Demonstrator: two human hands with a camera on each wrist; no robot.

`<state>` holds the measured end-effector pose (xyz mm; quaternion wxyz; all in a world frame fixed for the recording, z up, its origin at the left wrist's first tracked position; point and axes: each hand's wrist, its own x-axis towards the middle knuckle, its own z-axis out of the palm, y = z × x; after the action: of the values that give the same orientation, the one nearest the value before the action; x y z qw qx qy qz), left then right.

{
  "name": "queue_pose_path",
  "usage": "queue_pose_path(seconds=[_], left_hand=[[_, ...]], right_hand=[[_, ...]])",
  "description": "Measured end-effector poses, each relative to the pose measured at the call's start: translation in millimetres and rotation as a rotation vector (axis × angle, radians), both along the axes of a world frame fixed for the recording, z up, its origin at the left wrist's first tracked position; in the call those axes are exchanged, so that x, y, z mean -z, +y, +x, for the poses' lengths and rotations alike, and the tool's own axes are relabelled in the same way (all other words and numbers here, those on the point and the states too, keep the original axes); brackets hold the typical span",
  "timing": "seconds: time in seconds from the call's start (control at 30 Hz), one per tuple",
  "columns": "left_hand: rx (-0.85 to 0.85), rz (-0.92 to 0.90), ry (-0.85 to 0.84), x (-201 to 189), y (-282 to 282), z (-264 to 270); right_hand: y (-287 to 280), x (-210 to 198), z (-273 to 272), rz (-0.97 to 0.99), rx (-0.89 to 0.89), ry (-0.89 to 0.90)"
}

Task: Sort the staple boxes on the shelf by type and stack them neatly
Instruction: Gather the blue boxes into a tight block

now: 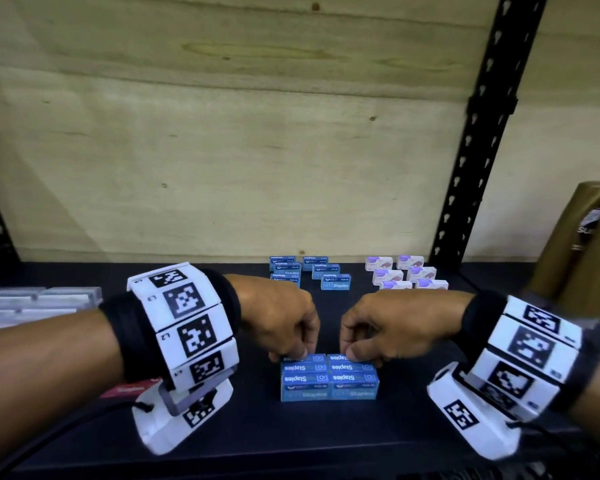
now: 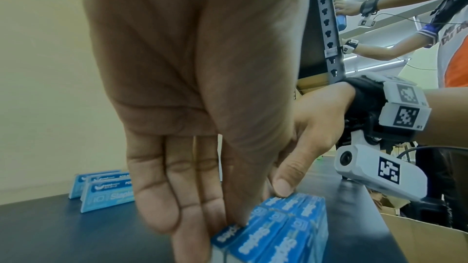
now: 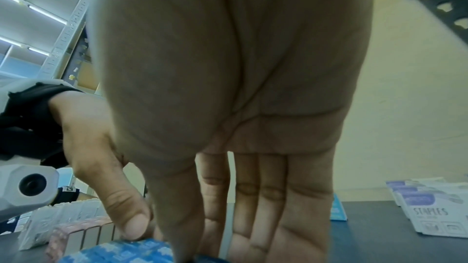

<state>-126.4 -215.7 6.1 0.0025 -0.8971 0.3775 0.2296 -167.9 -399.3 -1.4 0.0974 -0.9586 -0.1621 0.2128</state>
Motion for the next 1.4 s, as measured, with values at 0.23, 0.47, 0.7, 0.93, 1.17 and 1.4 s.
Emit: queue_pose_path(seconds=[0.23,0.47,0.7,0.93,1.17,1.4], left_hand=[[-0.027,-0.041,-0.057,-5,0,17],[-0.087,0.018,-0.357,-17,4,62],[-0.095,0.143,-0.492,-15,6,101],[-0.099,0.142,-0.441,-7,-6,126],[-0.081,0.143,-0.392,-3,-14,135],[-0.066,0.154,-0.389,-1,-13,130]], right_hand=[[-5,-7,15,-0.04,0.019,-0.049],[-18,-19,58,-0.139,0.113,-0.231],[-26,-14,101,-0.248,0.185,-0.316],[-22,-4,126,-0.323,0.196,-0.274],[-20,4,138,-0.331,0.174,-0.253],[-18,1,131,-0.321,0.155,-0.26]])
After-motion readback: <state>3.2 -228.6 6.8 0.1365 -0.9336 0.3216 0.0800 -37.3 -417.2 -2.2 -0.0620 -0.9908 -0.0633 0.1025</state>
